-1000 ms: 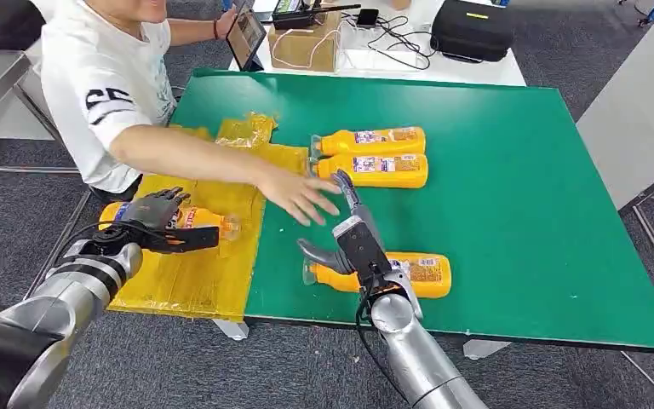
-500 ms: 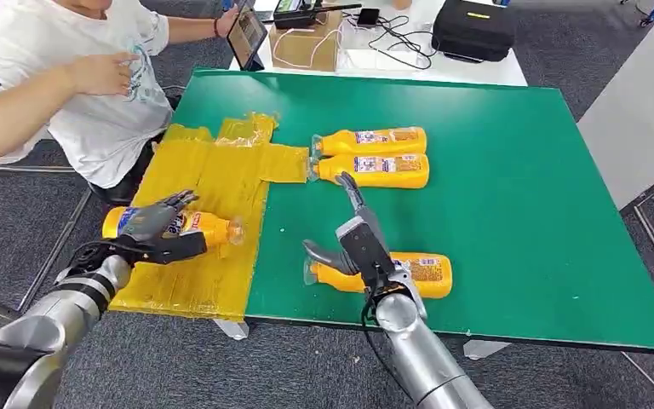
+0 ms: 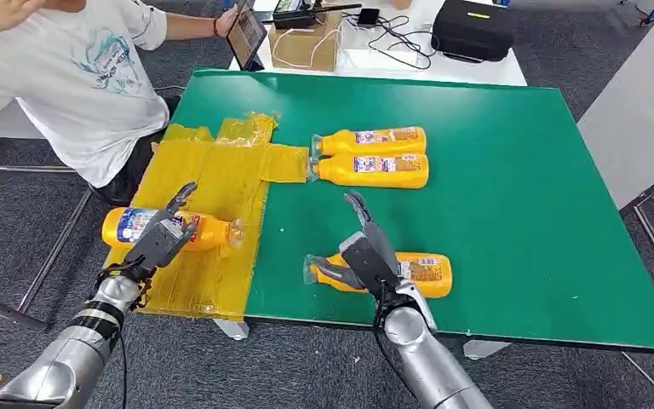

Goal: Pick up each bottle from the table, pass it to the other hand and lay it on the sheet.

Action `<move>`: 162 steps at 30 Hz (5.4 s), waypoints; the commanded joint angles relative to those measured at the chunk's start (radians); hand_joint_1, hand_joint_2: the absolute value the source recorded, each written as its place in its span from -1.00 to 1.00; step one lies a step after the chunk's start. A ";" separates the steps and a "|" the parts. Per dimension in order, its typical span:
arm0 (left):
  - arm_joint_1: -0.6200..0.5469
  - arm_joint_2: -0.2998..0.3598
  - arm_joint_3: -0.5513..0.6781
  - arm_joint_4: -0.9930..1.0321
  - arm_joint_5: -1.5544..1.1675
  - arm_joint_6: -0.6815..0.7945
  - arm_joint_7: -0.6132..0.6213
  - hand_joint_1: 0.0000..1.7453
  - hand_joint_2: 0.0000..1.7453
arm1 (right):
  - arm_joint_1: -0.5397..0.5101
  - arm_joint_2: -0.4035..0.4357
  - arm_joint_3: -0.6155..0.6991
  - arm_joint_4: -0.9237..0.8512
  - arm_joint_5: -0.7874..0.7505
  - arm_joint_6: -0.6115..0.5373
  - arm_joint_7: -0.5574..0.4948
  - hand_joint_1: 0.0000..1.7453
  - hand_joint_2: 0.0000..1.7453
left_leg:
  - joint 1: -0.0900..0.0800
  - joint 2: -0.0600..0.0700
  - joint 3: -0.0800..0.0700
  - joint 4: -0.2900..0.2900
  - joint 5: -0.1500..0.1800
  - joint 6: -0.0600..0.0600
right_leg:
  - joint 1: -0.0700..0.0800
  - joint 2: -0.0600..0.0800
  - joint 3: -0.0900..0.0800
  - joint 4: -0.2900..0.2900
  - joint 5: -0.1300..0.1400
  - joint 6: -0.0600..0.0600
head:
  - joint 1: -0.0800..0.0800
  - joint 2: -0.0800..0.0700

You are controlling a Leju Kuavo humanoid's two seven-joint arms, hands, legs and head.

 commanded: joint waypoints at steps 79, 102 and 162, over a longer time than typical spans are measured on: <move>0.048 -0.220 0.017 -0.138 0.228 -0.177 0.201 -1.00 1.00 | -0.068 -0.185 -0.037 0.280 0.477 0.153 0.293 1.00 1.00 | 0.003 -0.002 0.018 -0.001 -0.002 -0.002 | 0.003 -0.003 0.020 -0.006 -0.001 -0.002 | 0.000 0.000; -0.006 -0.281 -0.056 -0.082 0.193 -0.043 0.231 -1.00 1.00 | -0.010 0.036 -0.072 -0.026 0.207 -0.161 0.090 1.00 1.00 | 0.002 0.001 0.009 0.000 -0.002 -0.001 | 0.002 0.001 0.010 -0.002 -0.001 -0.001 | -0.001 0.000; 0.003 -0.283 -0.096 -0.157 0.606 -0.256 0.309 1.00 1.00 | -0.069 0.152 0.145 0.247 0.060 -0.181 -0.018 -1.00 1.00 | 0.003 0.001 0.006 0.000 -0.004 -0.001 | 0.003 0.000 0.008 -0.003 -0.003 -0.002 | 0.000 0.000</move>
